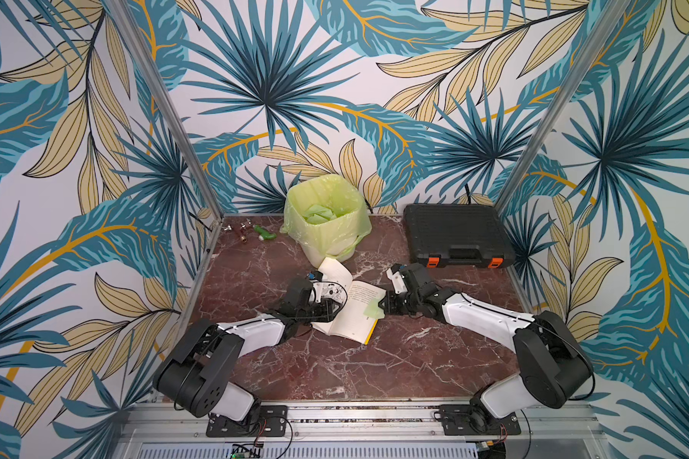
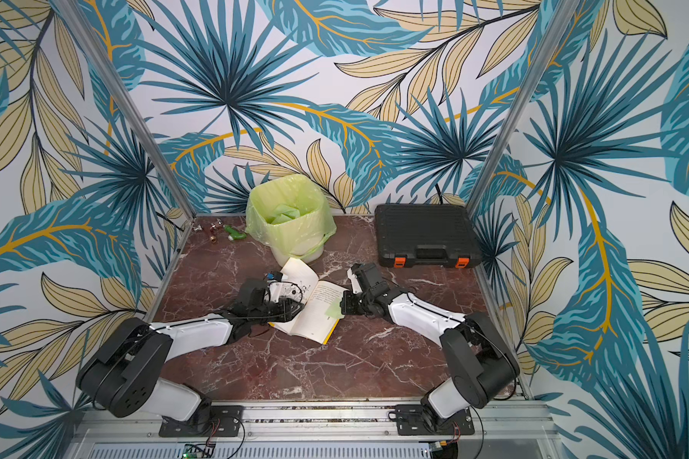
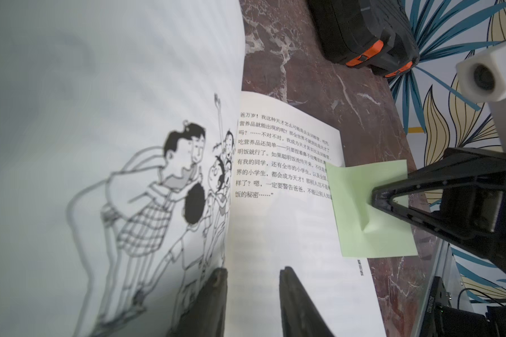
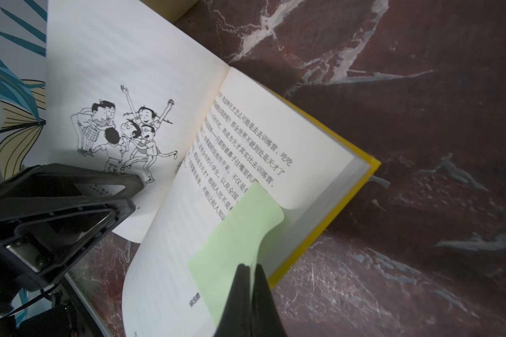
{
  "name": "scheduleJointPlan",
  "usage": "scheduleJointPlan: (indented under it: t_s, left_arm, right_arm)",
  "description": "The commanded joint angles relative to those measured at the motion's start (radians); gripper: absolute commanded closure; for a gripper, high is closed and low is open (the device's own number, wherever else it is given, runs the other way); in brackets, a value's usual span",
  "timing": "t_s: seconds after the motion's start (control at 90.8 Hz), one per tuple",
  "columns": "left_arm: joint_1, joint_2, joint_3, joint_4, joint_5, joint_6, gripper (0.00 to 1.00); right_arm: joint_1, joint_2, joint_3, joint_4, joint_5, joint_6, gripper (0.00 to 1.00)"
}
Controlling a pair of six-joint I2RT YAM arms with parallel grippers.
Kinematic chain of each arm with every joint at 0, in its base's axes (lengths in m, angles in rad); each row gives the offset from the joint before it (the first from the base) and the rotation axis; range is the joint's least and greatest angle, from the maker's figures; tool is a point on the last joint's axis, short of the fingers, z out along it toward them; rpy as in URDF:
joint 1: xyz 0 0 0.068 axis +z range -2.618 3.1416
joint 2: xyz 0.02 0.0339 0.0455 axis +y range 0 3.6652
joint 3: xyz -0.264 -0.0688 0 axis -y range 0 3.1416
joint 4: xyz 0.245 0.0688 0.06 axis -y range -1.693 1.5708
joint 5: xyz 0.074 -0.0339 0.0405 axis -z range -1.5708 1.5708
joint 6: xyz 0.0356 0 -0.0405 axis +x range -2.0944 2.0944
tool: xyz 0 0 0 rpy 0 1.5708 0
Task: Peel off the used sticky note
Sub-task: Tear off the note from the book.
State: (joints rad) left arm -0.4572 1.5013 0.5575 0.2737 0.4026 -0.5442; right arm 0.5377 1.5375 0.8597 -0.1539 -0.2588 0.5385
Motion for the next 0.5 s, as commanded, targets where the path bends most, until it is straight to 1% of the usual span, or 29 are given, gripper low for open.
scheduleJointPlan:
  t_s: [0.0,0.253,0.485]
  left_arm:
    - [-0.004,0.026,0.024,0.032,0.005,-0.004,0.64]
    - [-0.028,0.086,0.038,0.060,0.017,-0.019,0.64]
    - [-0.036,0.121,0.051,0.075,0.024,-0.027,0.64]
  right_arm:
    - [0.038,0.026,0.039,-0.101,0.013,-0.069,1.00]
    - [0.104,0.072,0.105,-0.148,0.085,-0.131,1.00]
    - [0.159,0.079,0.121,-0.139,0.022,-0.195,1.00]
